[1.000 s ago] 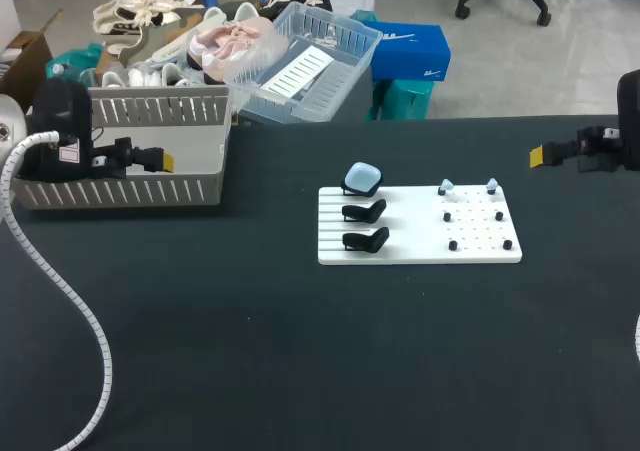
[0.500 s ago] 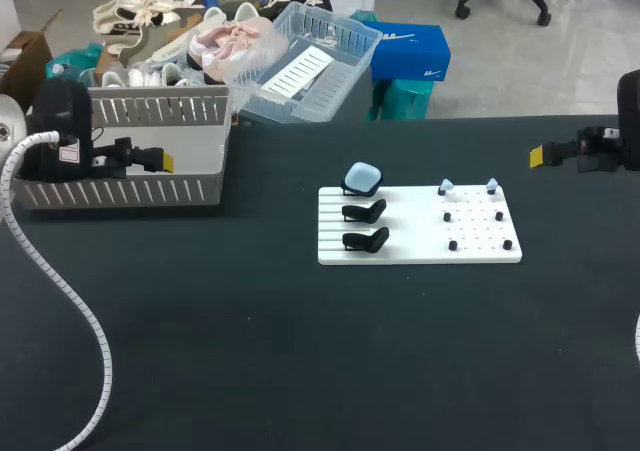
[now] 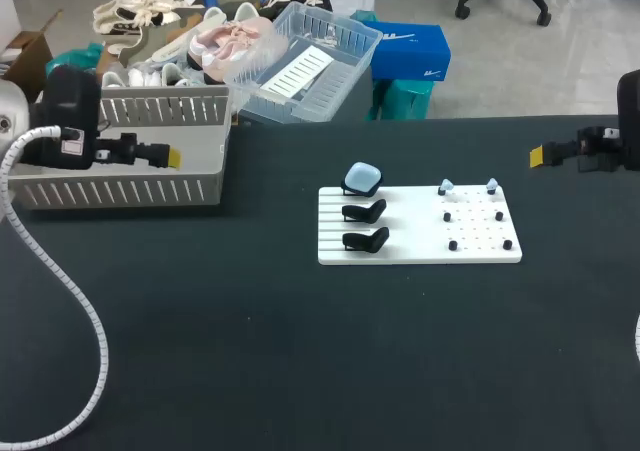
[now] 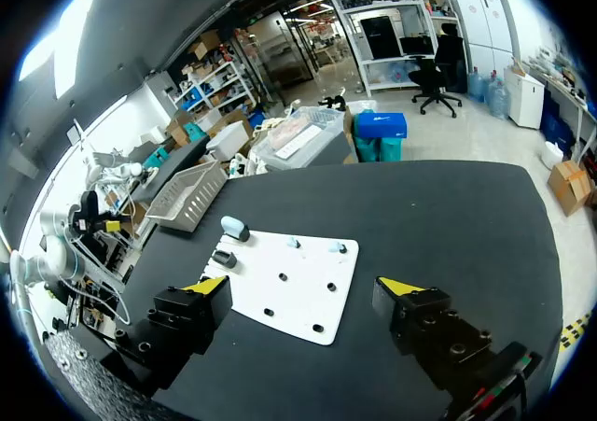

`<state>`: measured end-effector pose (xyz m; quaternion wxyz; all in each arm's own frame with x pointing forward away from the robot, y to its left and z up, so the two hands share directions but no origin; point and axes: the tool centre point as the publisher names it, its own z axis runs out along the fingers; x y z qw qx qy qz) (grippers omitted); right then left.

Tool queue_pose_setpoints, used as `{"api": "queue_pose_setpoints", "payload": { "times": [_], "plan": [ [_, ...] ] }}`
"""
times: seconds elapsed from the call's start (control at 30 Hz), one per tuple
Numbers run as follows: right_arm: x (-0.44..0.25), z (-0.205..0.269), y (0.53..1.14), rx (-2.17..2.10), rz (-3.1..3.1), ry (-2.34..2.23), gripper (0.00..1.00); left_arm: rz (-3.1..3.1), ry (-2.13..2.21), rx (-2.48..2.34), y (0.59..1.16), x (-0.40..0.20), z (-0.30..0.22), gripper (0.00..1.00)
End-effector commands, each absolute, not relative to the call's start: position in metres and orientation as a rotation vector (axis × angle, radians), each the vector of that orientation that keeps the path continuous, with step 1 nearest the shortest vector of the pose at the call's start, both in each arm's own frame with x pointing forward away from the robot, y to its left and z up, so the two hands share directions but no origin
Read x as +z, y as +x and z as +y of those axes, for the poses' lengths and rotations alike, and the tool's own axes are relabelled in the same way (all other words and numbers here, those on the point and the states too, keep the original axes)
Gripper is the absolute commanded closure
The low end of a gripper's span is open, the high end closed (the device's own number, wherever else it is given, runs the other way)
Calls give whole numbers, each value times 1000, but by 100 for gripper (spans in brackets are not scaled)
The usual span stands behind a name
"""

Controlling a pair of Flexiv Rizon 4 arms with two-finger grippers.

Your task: Pick up each earbud case from the left stands, insert the matching earbuds, close the lid, and place the case in the box.

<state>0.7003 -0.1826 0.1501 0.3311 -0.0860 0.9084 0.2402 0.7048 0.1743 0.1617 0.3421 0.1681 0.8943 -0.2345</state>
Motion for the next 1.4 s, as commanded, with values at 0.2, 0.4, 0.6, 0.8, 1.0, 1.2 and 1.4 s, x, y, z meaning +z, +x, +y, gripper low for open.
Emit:
{"api": "queue_pose_setpoints", "payload": {
  "times": [0.2,0.4,0.6,0.8,1.0,1.2,1.4],
  "plan": [
    [150,-184,700,631,2374,-228,0,2184,713,-700,720,176,174,0],
    [150,-184,700,631,2374,-228,0,2074,919,-715,729,189,167,0],
    [150,-184,700,631,2374,-228,0,1941,1127,-732,737,197,157,0],
    [150,-184,700,631,2374,-228,0,1855,1308,-721,749,191,138,0],
    [150,-184,700,631,2374,-228,0,1800,1451,-698,758,180,113,0],
    [150,-184,700,631,2374,-228,0,1792,1502,-686,770,166,85,0],
    [150,-184,700,631,2374,-228,0,1795,1545,-677,774,150,61,0]
  ]
}}
